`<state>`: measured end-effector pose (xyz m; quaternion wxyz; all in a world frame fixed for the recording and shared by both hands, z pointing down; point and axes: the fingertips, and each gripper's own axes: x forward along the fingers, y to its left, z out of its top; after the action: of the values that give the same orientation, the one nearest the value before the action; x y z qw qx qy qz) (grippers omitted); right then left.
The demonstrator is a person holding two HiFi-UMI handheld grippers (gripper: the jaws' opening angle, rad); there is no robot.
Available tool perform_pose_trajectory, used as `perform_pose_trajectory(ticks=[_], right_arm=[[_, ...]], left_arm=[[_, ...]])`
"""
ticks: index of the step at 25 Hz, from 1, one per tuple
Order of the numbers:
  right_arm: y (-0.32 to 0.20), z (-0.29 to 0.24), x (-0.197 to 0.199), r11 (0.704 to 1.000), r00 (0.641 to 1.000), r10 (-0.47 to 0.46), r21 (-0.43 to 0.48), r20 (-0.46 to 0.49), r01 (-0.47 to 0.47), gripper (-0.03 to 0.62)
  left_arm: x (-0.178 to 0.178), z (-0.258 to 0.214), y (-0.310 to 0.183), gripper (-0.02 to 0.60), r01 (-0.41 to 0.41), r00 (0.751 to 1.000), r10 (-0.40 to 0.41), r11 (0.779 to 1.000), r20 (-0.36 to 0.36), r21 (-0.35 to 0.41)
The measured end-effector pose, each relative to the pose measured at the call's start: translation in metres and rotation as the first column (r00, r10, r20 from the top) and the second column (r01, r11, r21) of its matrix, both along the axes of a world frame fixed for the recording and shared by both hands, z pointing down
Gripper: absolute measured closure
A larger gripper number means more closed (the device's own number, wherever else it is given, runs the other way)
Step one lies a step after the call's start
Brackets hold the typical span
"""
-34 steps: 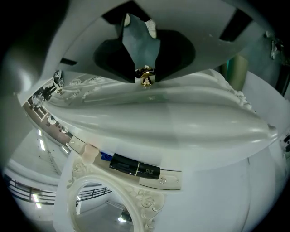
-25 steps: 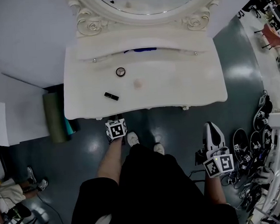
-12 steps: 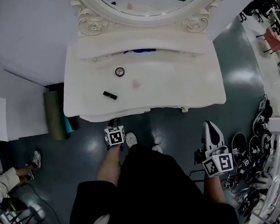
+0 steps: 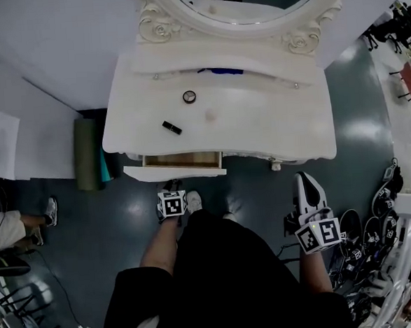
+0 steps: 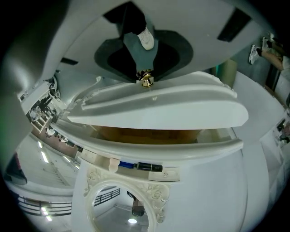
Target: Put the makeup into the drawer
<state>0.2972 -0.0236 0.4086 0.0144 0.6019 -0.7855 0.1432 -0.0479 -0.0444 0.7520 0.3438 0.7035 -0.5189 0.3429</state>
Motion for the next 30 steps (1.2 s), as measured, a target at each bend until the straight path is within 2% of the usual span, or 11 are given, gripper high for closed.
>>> perform_pose_trajectory(ticks=[14, 20, 25, 30], right_arm=[[0.000, -0.013, -0.029, 0.991, 0.991, -0.131, 0.038, 0.030, 0.130, 0.572], [0.006, -0.017, -0.030, 0.986, 0.986, -0.162, 0.054, 0.031, 0.161, 0.572], [0.009, -0.019, -0.030, 0.983, 0.979, -0.178, 0.057, 0.096, 0.173, 0.572], [0.013, -0.020, -0.031, 0.978, 0.975, -0.206, 0.057, 0.082, 0.202, 0.572]], left_arm=[[-0.012, 0.000, 0.051, 0.446, 0.009, 1.000, -0.010, 1.000, -0.025, -0.018], [-0.014, -0.001, 0.074, 0.446, 0.030, 0.999, -0.031, 0.999, -0.017, -0.026], [-0.017, 0.000, 0.085, 0.446, 0.050, 0.999, -0.050, 0.998, -0.013, -0.034], [-0.018, -0.003, 0.094, 0.445, 0.057, 0.998, -0.057, 0.998, -0.005, -0.022]])
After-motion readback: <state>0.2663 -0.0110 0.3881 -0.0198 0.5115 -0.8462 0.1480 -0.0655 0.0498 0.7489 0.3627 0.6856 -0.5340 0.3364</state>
